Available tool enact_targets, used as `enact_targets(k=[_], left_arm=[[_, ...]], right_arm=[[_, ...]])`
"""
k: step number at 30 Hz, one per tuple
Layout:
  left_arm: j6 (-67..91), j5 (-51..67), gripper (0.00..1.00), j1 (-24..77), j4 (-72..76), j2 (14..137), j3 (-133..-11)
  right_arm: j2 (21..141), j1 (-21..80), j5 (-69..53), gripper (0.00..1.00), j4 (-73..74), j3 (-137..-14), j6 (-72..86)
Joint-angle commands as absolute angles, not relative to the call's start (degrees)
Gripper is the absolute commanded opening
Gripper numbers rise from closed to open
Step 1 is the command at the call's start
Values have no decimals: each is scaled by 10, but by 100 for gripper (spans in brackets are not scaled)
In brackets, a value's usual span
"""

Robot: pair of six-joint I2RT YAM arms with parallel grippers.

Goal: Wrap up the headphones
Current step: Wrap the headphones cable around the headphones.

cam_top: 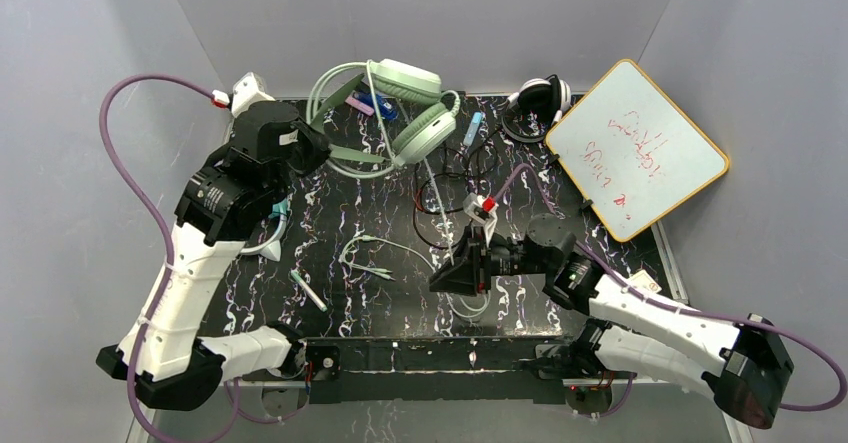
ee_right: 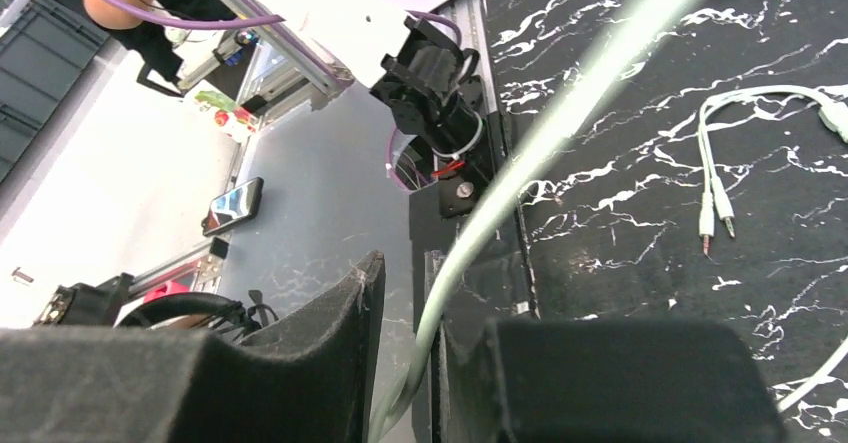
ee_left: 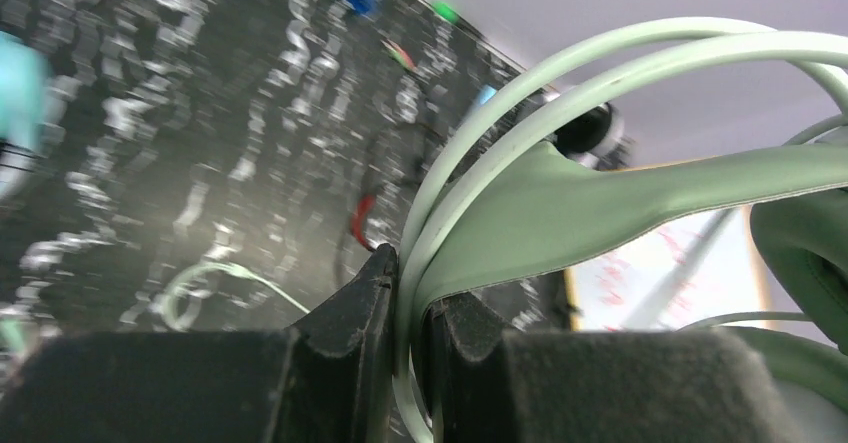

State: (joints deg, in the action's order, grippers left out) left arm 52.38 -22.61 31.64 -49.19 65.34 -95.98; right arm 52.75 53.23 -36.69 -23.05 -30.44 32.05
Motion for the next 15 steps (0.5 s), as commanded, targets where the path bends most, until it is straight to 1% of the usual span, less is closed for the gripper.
enact_targets(k=[1,4,7,11,15], left_arm=[[437,-416,0,316,-494,655,-976],[378,-464,0,316,-503,668,-959],[335,-479,0,316,-501,675,-928],[363,-456,0,316,-499,667,-879],[383,-442,0,316,-498,668,-857]], right_arm=[[497,540,-386,30,-212,-322,346],[495,540,-385,29,-177,-362,337],[515,540,-378,28,-144,-411,327],[579,540,-395,28,-97,-481,315],[624,542,-438,28,-136,-490,345]])
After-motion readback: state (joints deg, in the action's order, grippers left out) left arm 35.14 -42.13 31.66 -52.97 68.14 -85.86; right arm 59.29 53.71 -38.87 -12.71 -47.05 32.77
